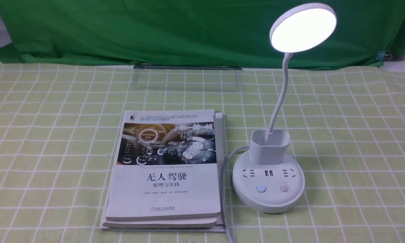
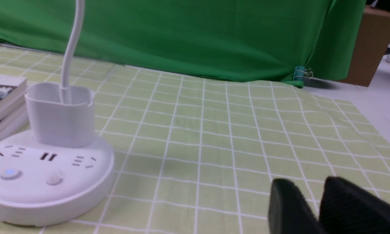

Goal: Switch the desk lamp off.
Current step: Use the right arm to press the button switch on the lamp holder

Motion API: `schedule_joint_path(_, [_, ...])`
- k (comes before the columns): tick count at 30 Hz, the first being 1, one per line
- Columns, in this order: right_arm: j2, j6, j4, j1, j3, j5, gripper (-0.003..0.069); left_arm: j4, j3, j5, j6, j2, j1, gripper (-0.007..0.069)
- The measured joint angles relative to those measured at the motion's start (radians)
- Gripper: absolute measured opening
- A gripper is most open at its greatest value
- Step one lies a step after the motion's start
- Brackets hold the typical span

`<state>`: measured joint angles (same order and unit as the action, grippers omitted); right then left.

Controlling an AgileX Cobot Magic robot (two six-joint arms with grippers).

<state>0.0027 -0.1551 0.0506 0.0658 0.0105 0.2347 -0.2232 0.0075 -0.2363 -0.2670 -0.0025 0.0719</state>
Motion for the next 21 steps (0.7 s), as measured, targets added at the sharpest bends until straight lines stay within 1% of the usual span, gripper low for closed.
schedule_joint_path(8, [0.000, 0.001, 0.000, 0.000, 0.000, -0.004, 0.0175, 0.000, 0.000, 0.000, 0.000, 0.000, 0.000, 0.0001])
schedule_joint_path(10, [0.000, 0.023, 0.004, 0.000, 0.000, -0.017, 0.0175, 0.000, 0.000, 0.000, 0.000, 0.000, 0.000, 0.0001])
schedule_joint_path(12, [0.000, 0.129, 0.029, 0.000, 0.000, -0.061, 0.0175, 0.000, 0.000, 0.000, 0.000, 0.000, 0.000, 0.0001])
schedule_joint_path(15, [0.000, 0.337, 0.051, 0.000, 0.000, -0.145, 0.0175, 0.000, 0.000, 0.000, 0.000, 0.000, 0.000, 0.0001])
schedule_joint_path(16, [0.000, 0.365, 0.053, 0.000, 0.000, -0.155, 0.0175, 0.000, 0.000, 0.000, 0.000, 0.000, 0.000, 0.0001])
schedule_joint_path(17, [0.000, 0.461, 0.057, 0.000, 0.000, -0.195, 0.0175, 0.000, 0.000, 0.000, 0.000, 0.000, 0.000, 0.0001])
schedule_joint_path(19, [0.000, 0.545, 0.059, 0.000, 0.000, -0.235, 0.0175, 0.000, 0.000, 0.000, 0.000, 0.000, 0.000, 0.0001])
schedule_joint_path(21, [0.000, 0.568, 0.060, 0.000, 0.000, -0.261, 0.0175, 0.000, 0.000, 0.000, 0.000, 0.000, 0.000, 0.0001])
